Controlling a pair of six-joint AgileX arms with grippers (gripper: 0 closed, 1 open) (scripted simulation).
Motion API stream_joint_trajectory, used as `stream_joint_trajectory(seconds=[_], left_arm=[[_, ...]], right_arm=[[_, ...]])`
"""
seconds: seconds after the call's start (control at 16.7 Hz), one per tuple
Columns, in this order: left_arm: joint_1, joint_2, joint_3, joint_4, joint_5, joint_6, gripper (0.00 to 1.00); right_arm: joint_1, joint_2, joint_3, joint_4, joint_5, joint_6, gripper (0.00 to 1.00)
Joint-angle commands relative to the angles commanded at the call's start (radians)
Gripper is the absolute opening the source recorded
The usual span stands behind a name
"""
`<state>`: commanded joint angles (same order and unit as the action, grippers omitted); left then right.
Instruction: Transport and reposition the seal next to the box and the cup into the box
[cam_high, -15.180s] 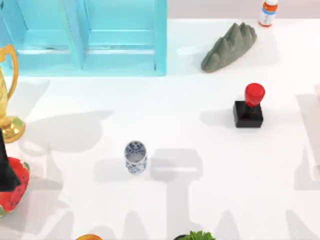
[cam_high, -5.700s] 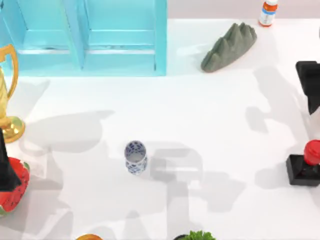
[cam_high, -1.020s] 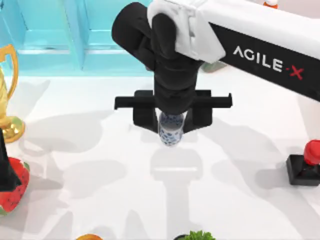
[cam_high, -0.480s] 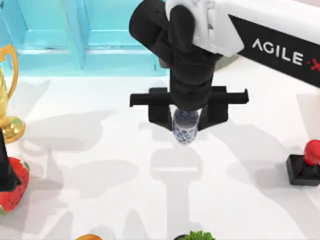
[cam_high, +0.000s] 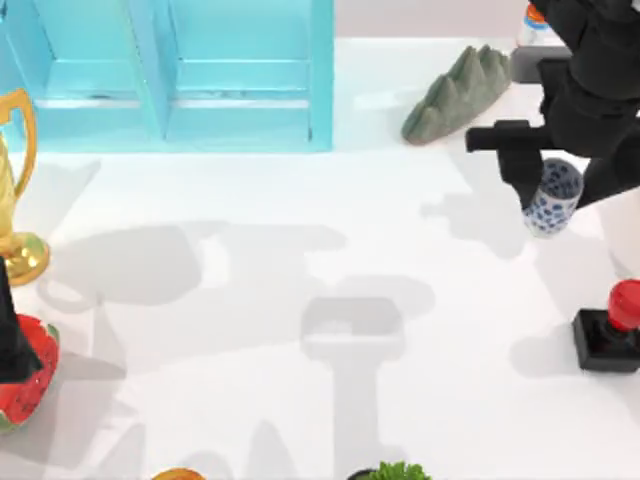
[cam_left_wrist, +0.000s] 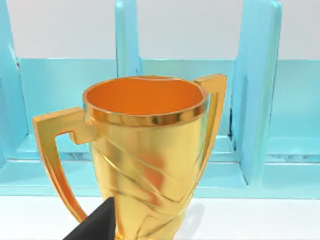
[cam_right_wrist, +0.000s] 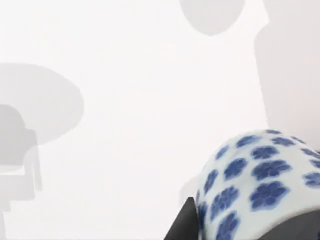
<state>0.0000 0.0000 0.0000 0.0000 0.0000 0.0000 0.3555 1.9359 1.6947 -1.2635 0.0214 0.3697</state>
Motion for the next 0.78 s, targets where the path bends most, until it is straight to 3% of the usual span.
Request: stream_joint_trajectory(seconds=[0.54, 0.78], left_arm=[[0.0, 0.0, 0.0, 0.0, 0.0, 0.0, 1.0], [0.0, 0.0, 0.0, 0.0, 0.0, 0.0, 1.0]], right_arm=[[-0.425, -0.211, -0.271, 0.054, -0.043, -0.451, 0.0], [-0.708, -0.315, -0.421, 0.072, -0.063, -0.738, 0.0]])
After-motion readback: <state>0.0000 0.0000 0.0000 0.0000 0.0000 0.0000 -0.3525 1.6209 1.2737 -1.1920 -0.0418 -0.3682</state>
